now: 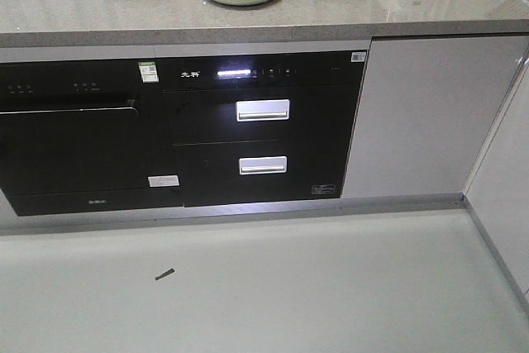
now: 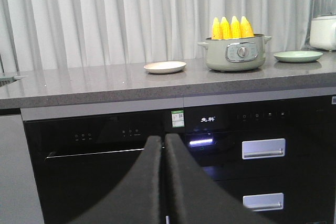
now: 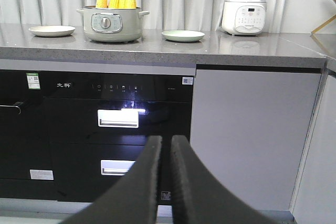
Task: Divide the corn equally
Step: 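Drive the base forward toward the counter with the corn pot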
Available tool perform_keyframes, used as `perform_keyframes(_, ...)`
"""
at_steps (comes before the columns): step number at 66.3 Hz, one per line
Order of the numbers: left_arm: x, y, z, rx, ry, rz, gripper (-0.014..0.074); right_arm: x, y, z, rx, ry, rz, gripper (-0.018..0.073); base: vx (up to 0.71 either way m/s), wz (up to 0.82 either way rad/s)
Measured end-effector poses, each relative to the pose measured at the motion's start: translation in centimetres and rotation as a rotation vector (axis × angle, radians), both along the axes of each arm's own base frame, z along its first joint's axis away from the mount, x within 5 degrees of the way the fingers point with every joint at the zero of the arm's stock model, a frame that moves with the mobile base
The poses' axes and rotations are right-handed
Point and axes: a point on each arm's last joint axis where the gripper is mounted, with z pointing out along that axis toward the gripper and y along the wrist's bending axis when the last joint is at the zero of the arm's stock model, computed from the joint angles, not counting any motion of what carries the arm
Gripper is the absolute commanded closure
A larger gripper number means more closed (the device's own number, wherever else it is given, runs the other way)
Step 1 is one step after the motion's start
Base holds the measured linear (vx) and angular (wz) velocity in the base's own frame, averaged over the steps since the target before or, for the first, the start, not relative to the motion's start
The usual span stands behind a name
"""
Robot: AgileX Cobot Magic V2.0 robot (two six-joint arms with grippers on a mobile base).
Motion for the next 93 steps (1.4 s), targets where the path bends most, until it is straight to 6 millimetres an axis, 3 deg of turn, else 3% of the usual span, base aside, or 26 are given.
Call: perform_keyframes(93,0.00,0.00,0.00,0.000,0.000,0.000,0.0603,0.00,0.00,0.00,0.000,0.000,0.000,0.0524,0.10,0.00)
